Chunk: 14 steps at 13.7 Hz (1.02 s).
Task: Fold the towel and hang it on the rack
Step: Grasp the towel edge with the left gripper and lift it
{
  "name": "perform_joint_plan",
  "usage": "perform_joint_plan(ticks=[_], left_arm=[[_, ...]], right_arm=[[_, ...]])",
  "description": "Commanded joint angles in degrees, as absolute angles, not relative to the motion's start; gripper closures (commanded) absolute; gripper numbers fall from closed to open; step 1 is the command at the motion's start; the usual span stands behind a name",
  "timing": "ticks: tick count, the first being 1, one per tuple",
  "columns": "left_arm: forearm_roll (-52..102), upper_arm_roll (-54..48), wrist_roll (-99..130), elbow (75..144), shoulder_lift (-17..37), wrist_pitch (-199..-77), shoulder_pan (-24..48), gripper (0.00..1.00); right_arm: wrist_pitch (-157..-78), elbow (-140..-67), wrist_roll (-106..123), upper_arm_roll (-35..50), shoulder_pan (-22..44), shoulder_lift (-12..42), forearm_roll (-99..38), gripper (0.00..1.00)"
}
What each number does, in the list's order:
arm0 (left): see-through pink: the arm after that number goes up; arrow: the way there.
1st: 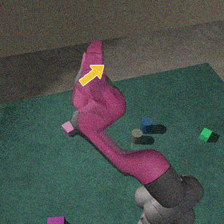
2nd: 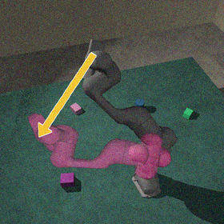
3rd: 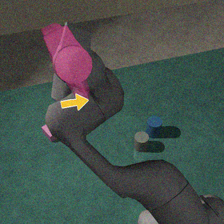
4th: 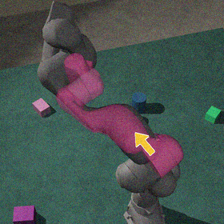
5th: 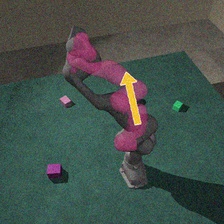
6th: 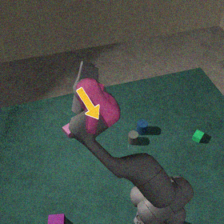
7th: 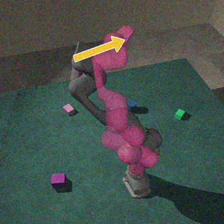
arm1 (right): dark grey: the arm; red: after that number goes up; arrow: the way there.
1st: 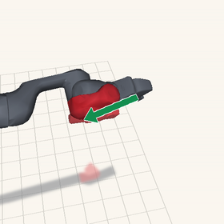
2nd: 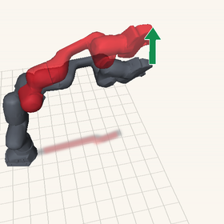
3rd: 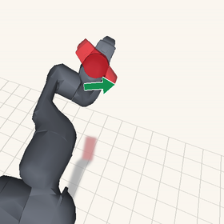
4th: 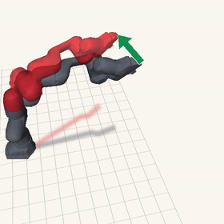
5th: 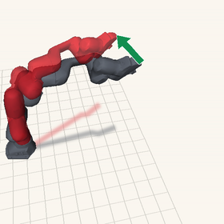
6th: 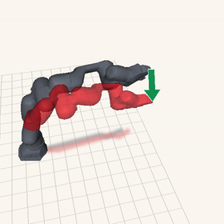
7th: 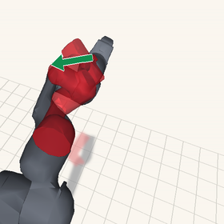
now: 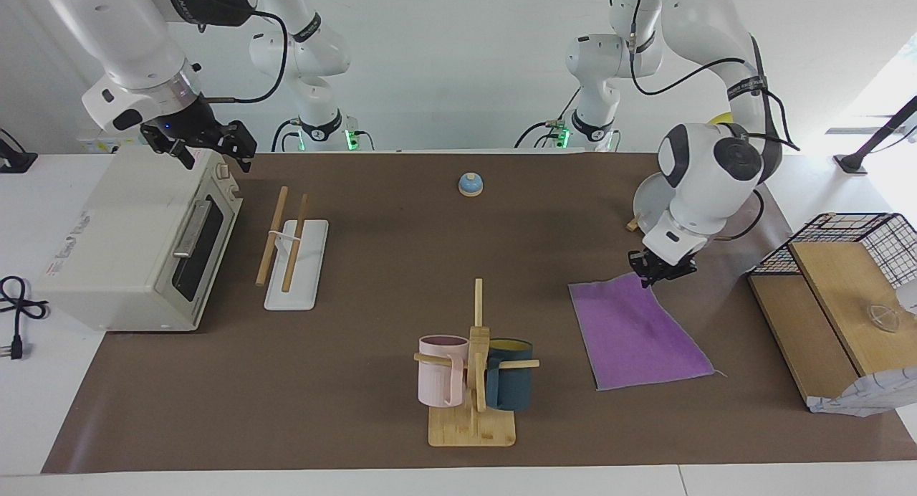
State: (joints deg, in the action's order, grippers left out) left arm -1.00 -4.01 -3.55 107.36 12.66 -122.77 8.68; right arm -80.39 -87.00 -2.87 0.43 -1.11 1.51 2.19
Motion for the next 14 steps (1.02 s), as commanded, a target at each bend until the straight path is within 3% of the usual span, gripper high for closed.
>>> perform_joint_plan(ticks=[1,5,6,7,14], left_arm=[[-3.6,-3.1,-3.3,109.3,11.0,-122.3,15.4,1.0],[-6.8,-3.1,5.5,116.7,12.0,-133.2,20.9,1.0],[-6.9,-3.1,6.0,117.8,12.0,-133.9,21.0,0.6],[-6.9,-3.3,6.2,117.9,12.0,-133.9,20.5,0.01],[-6.8,-3.3,7.1,117.9,12.5,-134.6,19.4,0.0]], right_arm=[[-80.5,-88.3,-1.8,0.4,-1.3,0.4,2.5,0.0],[-80.6,-88.3,-1.9,0.4,-1.3,0.4,2.5,0.0],[-80.5,-88.3,-1.9,0.4,-1.3,0.4,2.5,0.0],[-80.5,-88.3,-1.9,0.4,-1.3,0.4,2.5,0.0],[-80.6,-88.3,-1.9,0.4,-1.3,0.4,2.5,0.0]])
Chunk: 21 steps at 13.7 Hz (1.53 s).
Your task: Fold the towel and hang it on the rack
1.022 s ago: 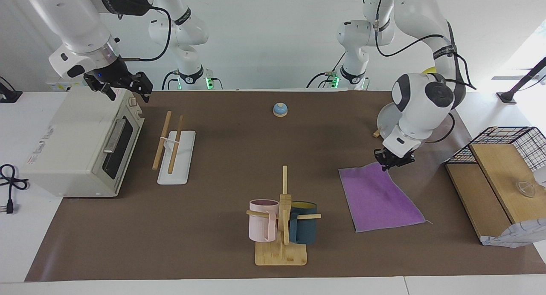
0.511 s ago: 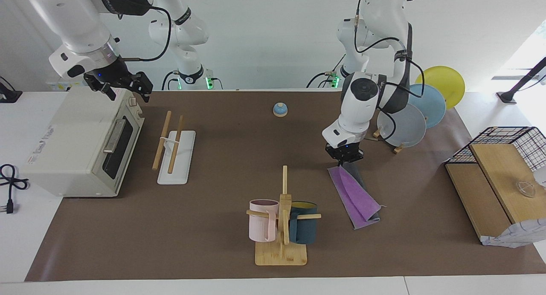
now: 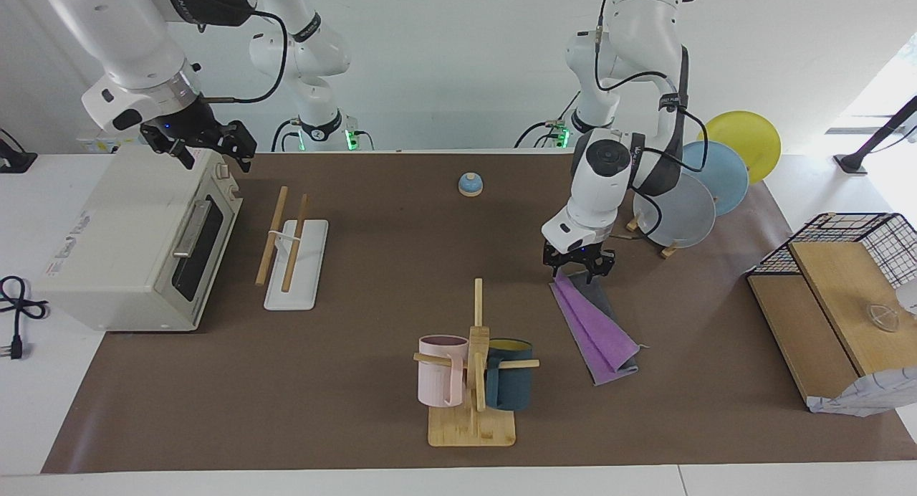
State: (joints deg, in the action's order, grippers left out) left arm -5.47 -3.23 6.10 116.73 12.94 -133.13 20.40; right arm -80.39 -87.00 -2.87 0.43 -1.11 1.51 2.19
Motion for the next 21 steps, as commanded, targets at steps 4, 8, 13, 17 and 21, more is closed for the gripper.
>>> perform_joint_plan(ticks=[4,8,13,17,21], left_arm=[[4.3,-3.7,4.6,117.9,13.4,-138.4,13.5,0.0],[19.8,-3.7,-9.0,117.8,15.7,-139.5,8.8,0.06],[26.4,-3.8,-16.7,118.0,17.0,-138.7,6.7,0.1],[27.9,-3.9,-16.8,118.5,17.8,-137.9,6.7,0.24],[27.9,-3.9,-17.7,118.7,17.5,-134.7,5.6,0.3]], right_arm=[[-80.6,-88.3,-1.9,0.4,-1.3,0.4,2.5,0.0],[-80.6,-88.3,-1.9,0.4,-1.3,0.4,2.5,0.0],[-80.5,-88.3,-1.9,0.4,-1.3,0.4,2.5,0.0],[-80.6,-88.3,-1.9,0.4,-1.3,0.4,2.5,0.0],[-80.6,-88.3,-1.9,0.4,-1.4,0.4,2.5,0.0]])
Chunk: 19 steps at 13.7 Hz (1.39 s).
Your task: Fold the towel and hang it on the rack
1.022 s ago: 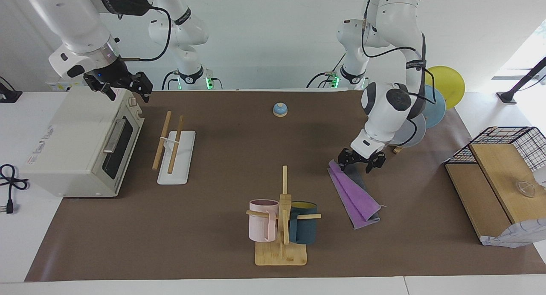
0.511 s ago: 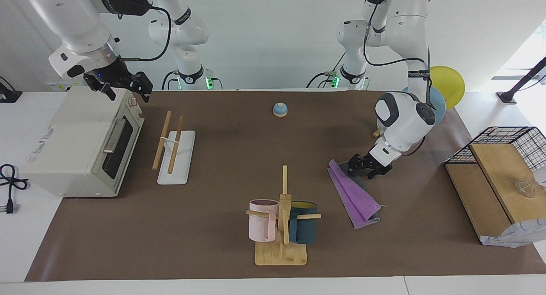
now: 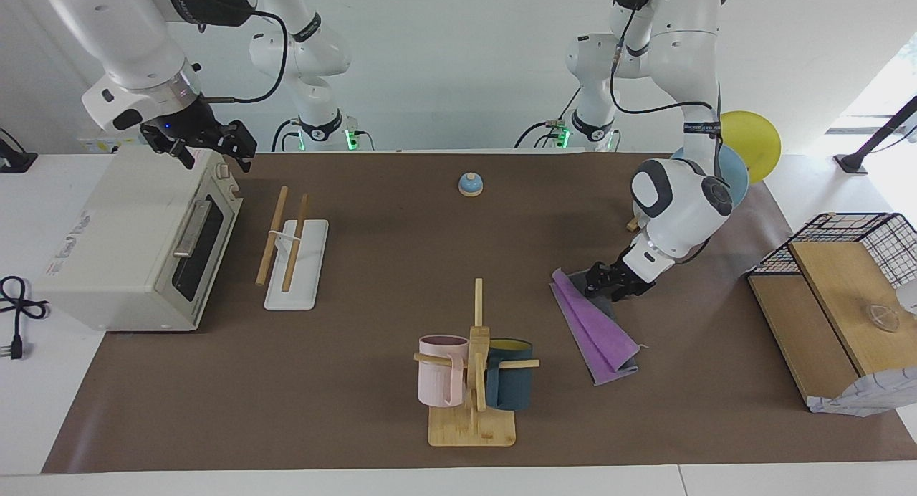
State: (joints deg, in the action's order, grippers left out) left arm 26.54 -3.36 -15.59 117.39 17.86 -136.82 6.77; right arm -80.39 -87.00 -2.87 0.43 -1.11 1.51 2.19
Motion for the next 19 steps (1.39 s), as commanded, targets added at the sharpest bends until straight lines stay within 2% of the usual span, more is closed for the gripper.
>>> perform_joint_plan(ticks=[1,6,13,15,16,17,18,19], left_arm=[[27.9,-3.8,-17.8,118.8,17.5,-134.7,5.9,0.3],[30.5,-3.9,-17.8,119.5,17.8,-136.5,6.3,0.31],[30.5,-3.8,-17.7,118.8,18.0,-136.8,6.5,0.54],[30.5,-3.8,-17.7,118.7,18.0,-136.8,6.5,0.65],[30.5,-3.8,-17.7,118.7,18.0,-136.8,6.6,0.76],[30.6,-3.8,-17.7,118.7,17.9,-136.5,6.6,0.93],[30.6,-3.8,-17.5,118.7,17.9,-136.4,6.5,1.0],[30.6,-3.8,-17.3,118.7,17.9,-136.1,6.5,1.0]], right_arm=[[-80.6,-88.3,-1.9,0.4,-1.3,0.4,2.5,0.0],[-80.6,-88.3,-1.9,0.4,-1.3,0.4,2.5,0.0],[-80.6,-88.3,-1.8,0.4,-1.3,0.4,2.5,0.0],[-80.5,-88.3,-1.8,0.4,-1.3,0.4,2.5,0.0],[-80.6,-88.3,-1.8,0.4,-1.3,0.4,2.5,0.0],[-80.6,-88.3,-1.9,0.4,-1.4,0.4,2.5,0.0],[-80.5,-88.3,-1.9,0.4,-1.3,0.4,2.5,0.0],[-80.5,-88.3,-1.9,0.4,-1.3,0.4,2.5,0.0]])
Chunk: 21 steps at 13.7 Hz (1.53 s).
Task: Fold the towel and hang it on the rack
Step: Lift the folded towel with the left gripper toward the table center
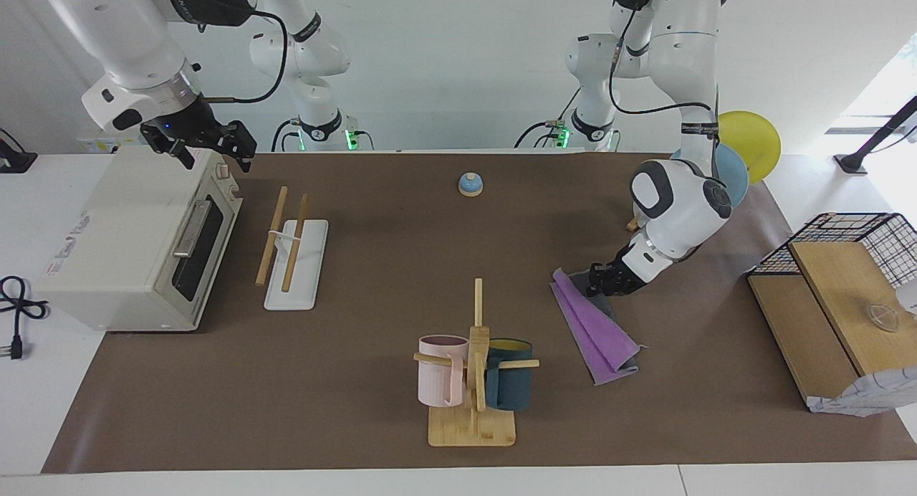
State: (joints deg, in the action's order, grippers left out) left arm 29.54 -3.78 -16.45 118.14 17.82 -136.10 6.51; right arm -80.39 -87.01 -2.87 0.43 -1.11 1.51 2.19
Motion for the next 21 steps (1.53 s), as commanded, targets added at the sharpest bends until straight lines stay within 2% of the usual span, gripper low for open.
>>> perform_joint_plan(ticks=[1,8,11,18,21], left_arm=[[30.6,-3.8,-17.1,118.3,17.8,-135.2,6.4,1.0],[25.8,-3.1,-1.0,111.6,12.1,-119.9,5.9,1.0],[23.8,-3.9,19.1,105.3,11.0,-113.0,6.3,1.0],[20.8,-9.6,61.2,98.5,6.8,-106.2,6.9,1.0],[20.8,-11.4,84.4,97.7,3.6,-106.0,7.1,1.0]], right_arm=[[-80.6,-88.3,-1.8,0.4,-1.3,0.4,2.5,0.0],[-80.5,-88.3,-1.9,0.4,-1.3,0.4,2.5,0.0],[-80.6,-88.3,-1.9,0.4,-1.3,0.4,2.5,0.0],[-80.6,-88.3,-1.9,0.4,-1.3,0.4,2.5,0.0],[-80.5,-88.3,-1.8,0.4,-1.4,0.4,2.5,0.0]])
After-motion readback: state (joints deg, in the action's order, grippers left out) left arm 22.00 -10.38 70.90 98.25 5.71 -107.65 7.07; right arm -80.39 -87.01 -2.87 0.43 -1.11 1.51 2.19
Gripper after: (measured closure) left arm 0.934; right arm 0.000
